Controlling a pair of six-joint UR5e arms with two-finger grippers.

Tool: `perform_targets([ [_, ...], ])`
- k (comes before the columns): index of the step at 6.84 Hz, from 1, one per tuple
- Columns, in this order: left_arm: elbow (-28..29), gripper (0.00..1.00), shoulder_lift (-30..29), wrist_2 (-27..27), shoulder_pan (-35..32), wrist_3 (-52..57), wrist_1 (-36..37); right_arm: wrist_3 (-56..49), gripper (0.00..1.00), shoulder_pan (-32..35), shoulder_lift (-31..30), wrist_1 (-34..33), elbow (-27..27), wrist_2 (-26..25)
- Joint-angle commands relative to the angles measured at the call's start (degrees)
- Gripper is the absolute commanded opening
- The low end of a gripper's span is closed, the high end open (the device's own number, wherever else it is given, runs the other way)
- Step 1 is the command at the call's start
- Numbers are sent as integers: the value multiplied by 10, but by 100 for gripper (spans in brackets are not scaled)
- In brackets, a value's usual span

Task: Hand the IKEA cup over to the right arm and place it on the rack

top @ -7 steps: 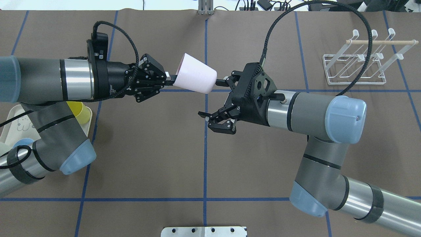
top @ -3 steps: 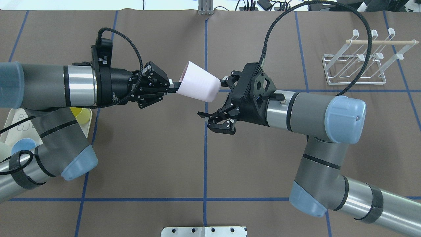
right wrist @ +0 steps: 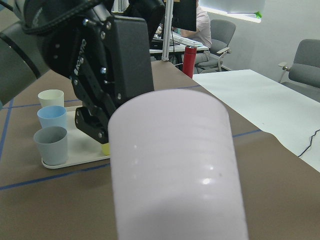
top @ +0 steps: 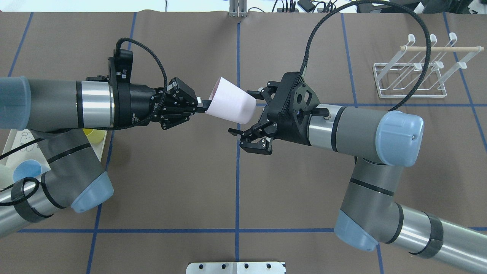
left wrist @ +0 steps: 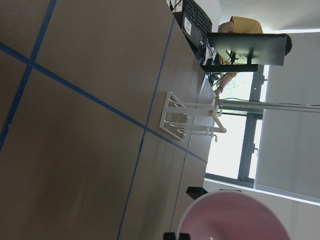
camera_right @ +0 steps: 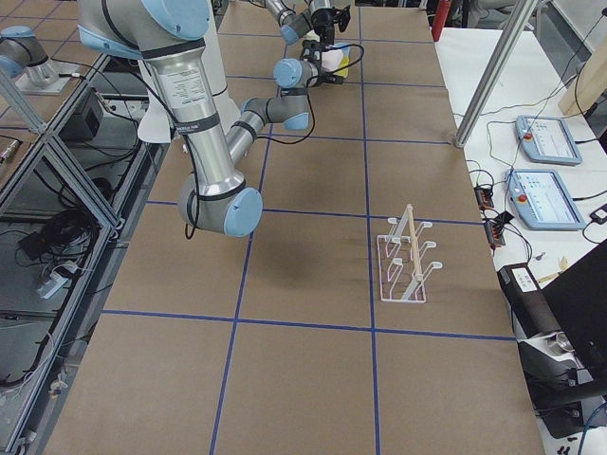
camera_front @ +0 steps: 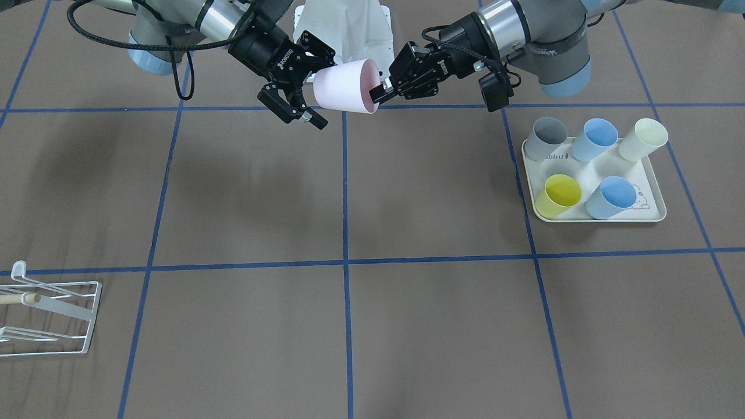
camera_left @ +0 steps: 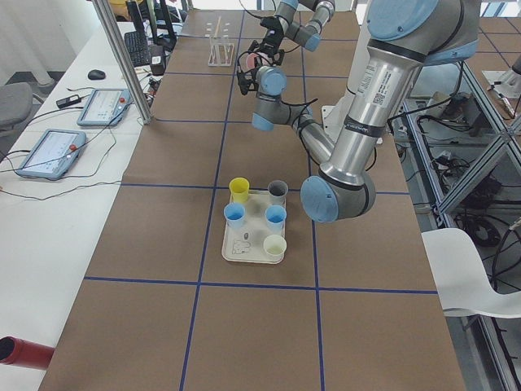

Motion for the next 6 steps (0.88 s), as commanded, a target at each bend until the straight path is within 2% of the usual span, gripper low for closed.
perform_targets([
  [1,2,0,1,1,3,1,1,-6,98,-1,1,0,1,-3],
  [5,11,0,2,1,5,17,1,-7,98,-2,1,0,2,-3],
  [6,12,0,2,1,5,18,1,-7,96,-2,1,0,1,-3],
])
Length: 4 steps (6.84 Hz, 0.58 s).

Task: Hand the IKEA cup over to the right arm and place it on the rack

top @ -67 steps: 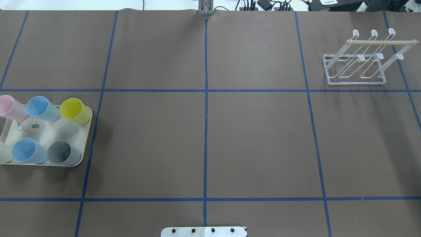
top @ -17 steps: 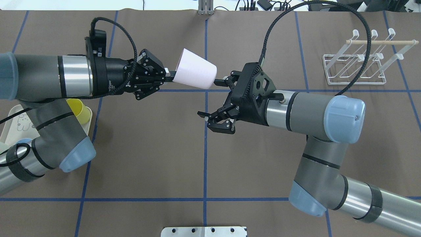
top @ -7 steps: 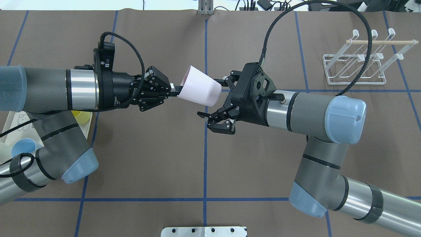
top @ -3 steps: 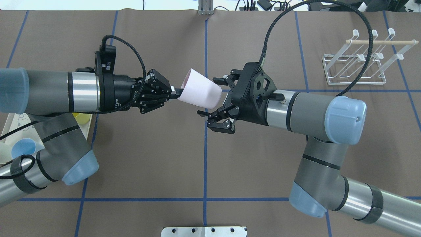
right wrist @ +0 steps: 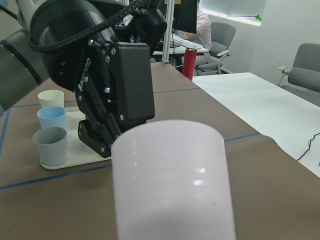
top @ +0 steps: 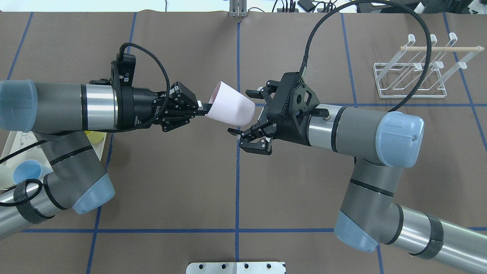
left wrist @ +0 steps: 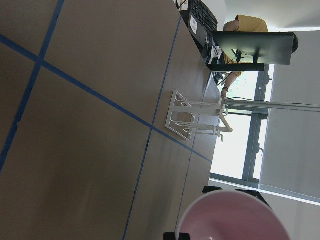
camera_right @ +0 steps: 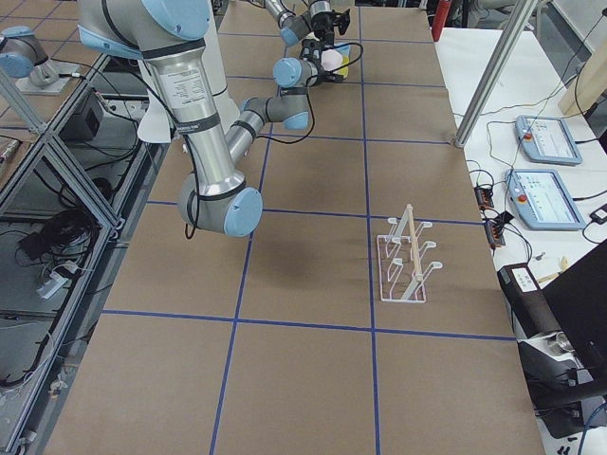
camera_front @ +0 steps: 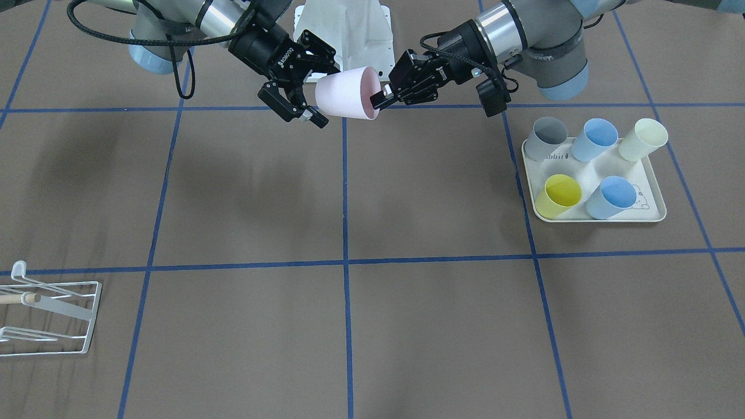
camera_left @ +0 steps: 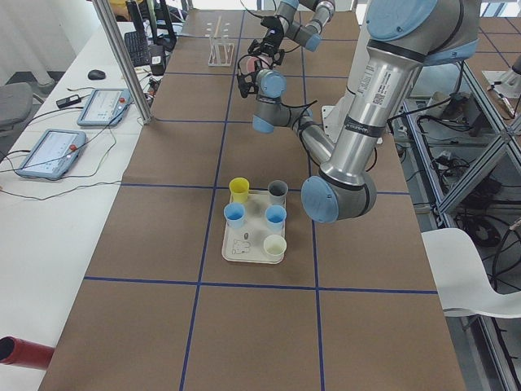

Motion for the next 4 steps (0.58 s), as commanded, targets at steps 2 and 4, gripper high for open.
perform_targets([
  [2,1,0,0,0,0,5,0,0,71,0,0,0,-2,-1],
  [4,0,0,0,0,0,5,0,0,67,0,-1,0,-1,-7],
])
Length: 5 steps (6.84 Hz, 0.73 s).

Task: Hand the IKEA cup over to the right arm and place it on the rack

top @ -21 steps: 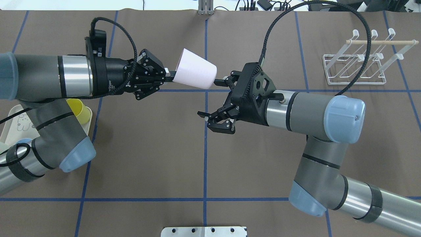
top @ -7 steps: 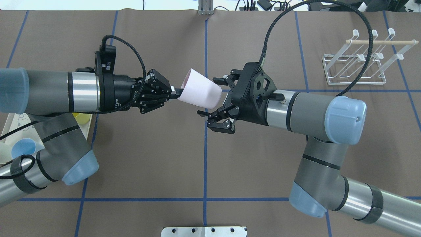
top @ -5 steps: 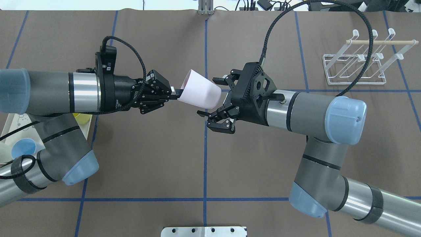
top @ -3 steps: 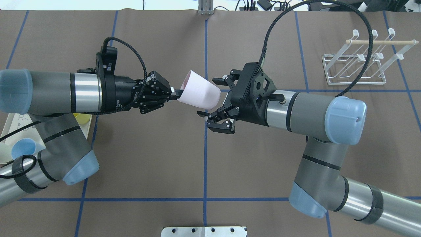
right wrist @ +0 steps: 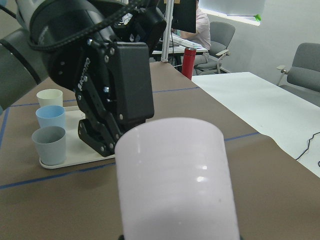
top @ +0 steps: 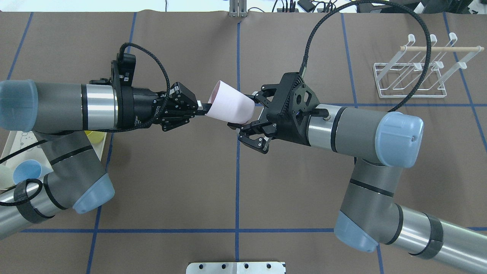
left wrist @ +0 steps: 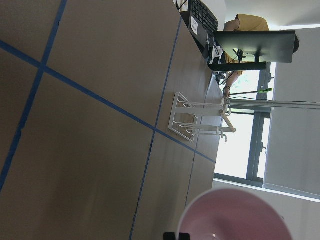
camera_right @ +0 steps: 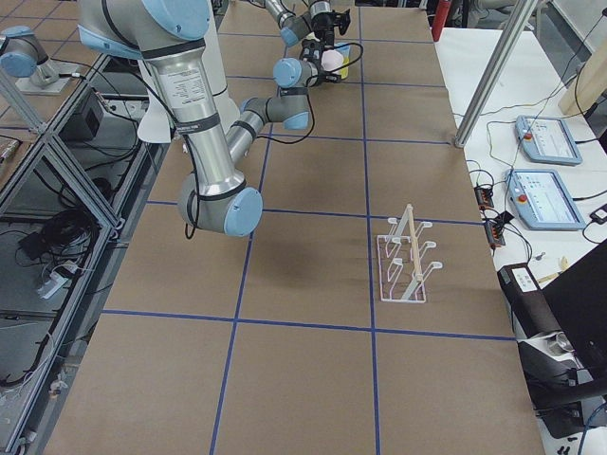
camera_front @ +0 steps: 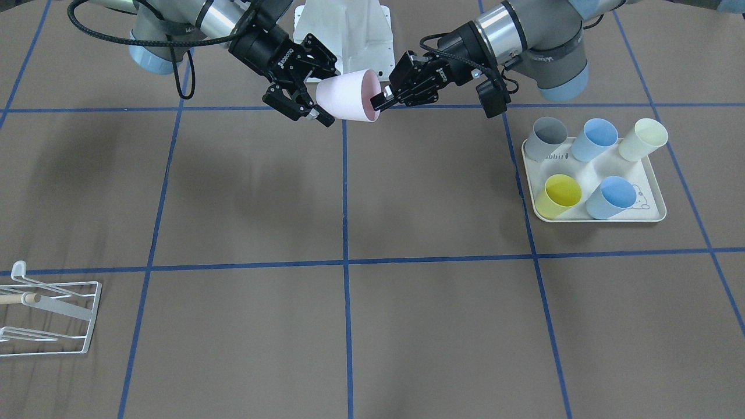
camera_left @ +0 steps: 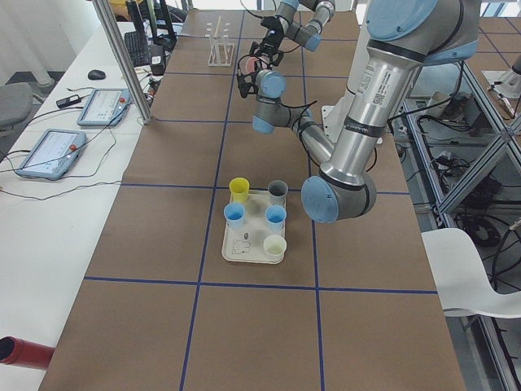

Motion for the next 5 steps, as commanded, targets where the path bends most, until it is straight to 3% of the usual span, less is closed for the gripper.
perform_targets([
  [1,0,0,0,0,0,0,0,0,67,0,-1,0,0,-3],
  [2,0,0,0,0,0,0,0,0,67,0,-1,0,0,-3],
  [3,0,0,0,-1,0,1,0,0,59,1,-1,-1,0,-4],
  [4,-2,20,0,-4,0,1,-1,0,43,3,-1,-1,0,-5],
  [5,-7,99,-1,2,-1,1,0,0,39,4,-2,-1,0,-5],
])
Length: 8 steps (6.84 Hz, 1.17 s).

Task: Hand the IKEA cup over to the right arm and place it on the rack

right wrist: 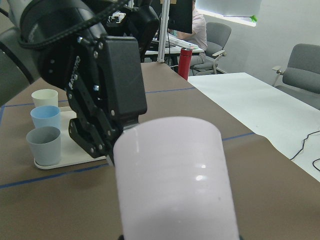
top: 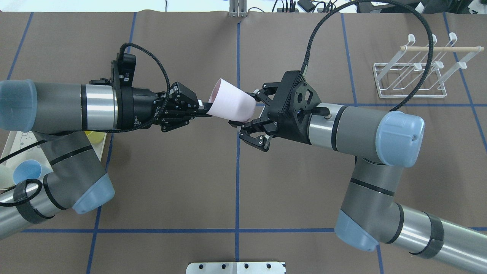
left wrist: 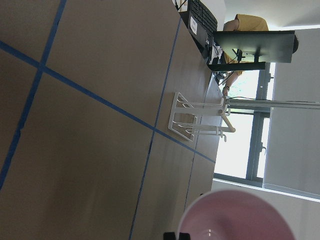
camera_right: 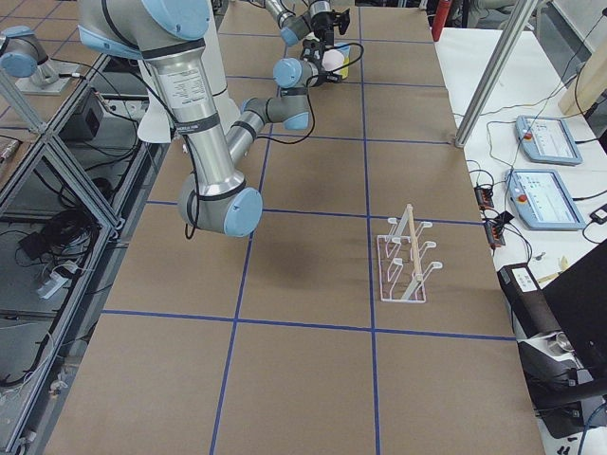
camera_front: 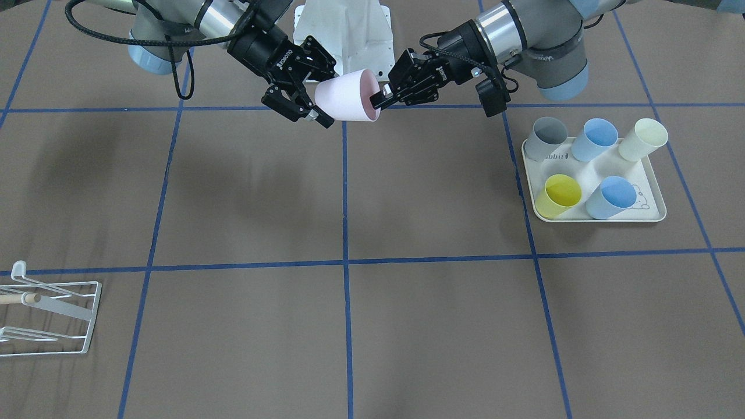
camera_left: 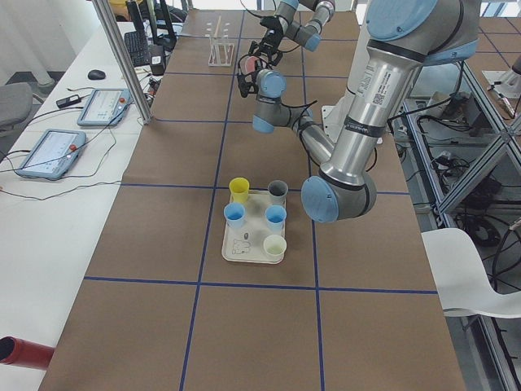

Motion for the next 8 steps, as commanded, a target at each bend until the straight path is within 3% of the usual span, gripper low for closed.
perform_targets([
  [1,-6,100,0,1,-3,10,0,0,34,2,-2,0,0,0],
  [2,-11,100,20,-6,-6,44,0,0,29,4,-6,-1,-1,2],
  [3,-28,100,59,-6,-10,87,1,1,17,17,-11,-20,-2,7],
  [4,-29,100,85,-5,-22,132,7,2,3,41,-14,-99,10,27],
  [6,-39,100,99,-1,-40,238,101,-1,0,139,-2,-288,34,149],
  [7,-47,100,99,-1,-45,317,165,-5,0,176,4,-354,30,180],
  [8,-62,100,107,-1,-47,360,198,-62,0,201,16,-394,25,164],
])
